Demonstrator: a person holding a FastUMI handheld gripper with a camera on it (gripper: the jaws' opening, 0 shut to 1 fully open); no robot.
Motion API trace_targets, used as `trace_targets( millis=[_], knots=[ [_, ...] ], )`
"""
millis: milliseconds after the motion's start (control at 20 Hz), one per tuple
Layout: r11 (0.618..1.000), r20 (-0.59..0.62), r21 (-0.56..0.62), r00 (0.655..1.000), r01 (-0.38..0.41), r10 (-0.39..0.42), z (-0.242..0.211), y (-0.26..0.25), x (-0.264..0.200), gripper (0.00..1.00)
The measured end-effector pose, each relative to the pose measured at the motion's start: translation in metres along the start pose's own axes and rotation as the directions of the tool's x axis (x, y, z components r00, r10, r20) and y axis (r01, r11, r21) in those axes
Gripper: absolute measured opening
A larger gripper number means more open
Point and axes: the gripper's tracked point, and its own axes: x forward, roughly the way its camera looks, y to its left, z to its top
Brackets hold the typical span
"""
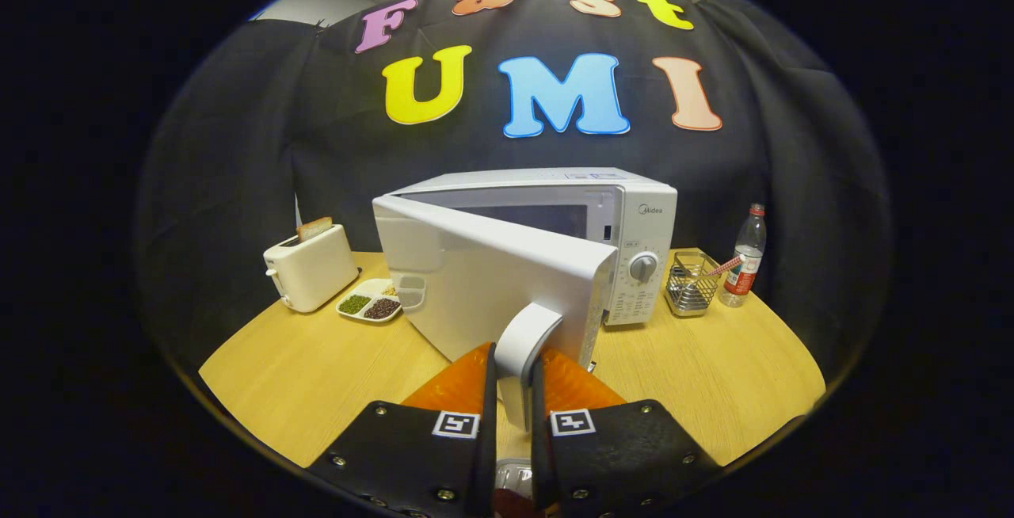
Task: Open the microwave, put the food inside, and close the microwave door.
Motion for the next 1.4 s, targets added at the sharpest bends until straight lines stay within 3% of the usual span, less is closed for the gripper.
trace_targets(
  millis=[850,1400],
  knots=[
    [0.990,-0.054,-0.058,0.991,-0.126,0.123,-0.046,0.131,-0.050,0.18],
    [0.987,-0.049,-0.119,0.994,-0.106,0.101,-0.057,0.195,-0.063,0.18]
  ],
)
